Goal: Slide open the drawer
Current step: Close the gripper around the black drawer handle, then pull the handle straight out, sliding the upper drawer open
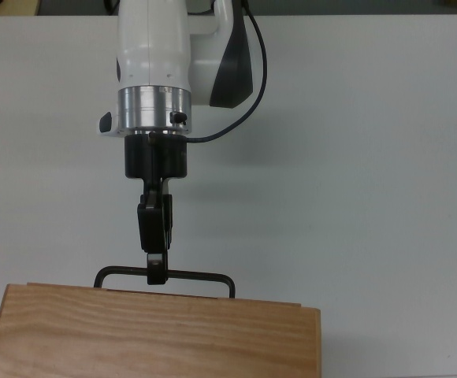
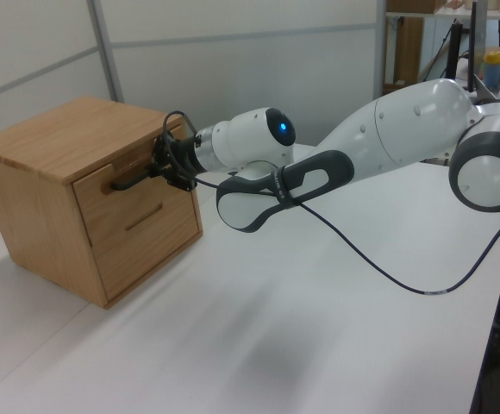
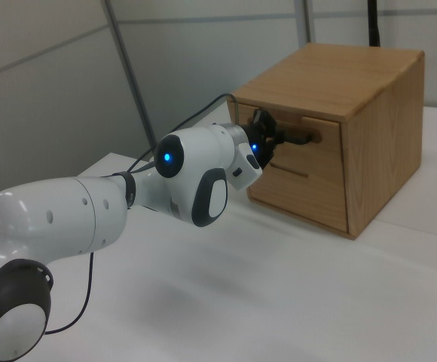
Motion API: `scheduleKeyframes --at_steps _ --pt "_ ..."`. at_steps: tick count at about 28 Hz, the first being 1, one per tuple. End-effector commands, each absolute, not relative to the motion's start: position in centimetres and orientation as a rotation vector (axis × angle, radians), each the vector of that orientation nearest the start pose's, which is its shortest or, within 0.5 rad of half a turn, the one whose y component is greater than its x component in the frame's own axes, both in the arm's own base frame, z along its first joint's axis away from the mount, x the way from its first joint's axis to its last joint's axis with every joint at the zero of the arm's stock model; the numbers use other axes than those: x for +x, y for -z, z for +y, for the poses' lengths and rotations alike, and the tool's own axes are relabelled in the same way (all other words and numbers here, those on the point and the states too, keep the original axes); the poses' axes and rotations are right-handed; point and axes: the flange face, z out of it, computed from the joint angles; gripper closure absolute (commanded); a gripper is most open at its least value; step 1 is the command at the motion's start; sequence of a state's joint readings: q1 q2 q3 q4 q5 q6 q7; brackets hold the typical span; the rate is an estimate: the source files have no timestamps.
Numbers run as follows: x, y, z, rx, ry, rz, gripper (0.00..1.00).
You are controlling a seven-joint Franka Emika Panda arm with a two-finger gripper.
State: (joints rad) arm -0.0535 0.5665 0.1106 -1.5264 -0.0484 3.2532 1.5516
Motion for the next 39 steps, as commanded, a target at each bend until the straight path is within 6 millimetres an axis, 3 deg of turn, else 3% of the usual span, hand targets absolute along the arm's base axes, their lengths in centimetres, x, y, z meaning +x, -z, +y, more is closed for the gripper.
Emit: scheduleKeyframes --at_steps 1,15,39 --pt "74.8 -47.8 4.0 -1.569 0.966 1.387 1.0" --pt "72.4 -48.1 4.1 -1.608 0.938 1.422 1.0" --pt "65.9 -49.9 4.3 -1.739 0.84 1.533 1.0"
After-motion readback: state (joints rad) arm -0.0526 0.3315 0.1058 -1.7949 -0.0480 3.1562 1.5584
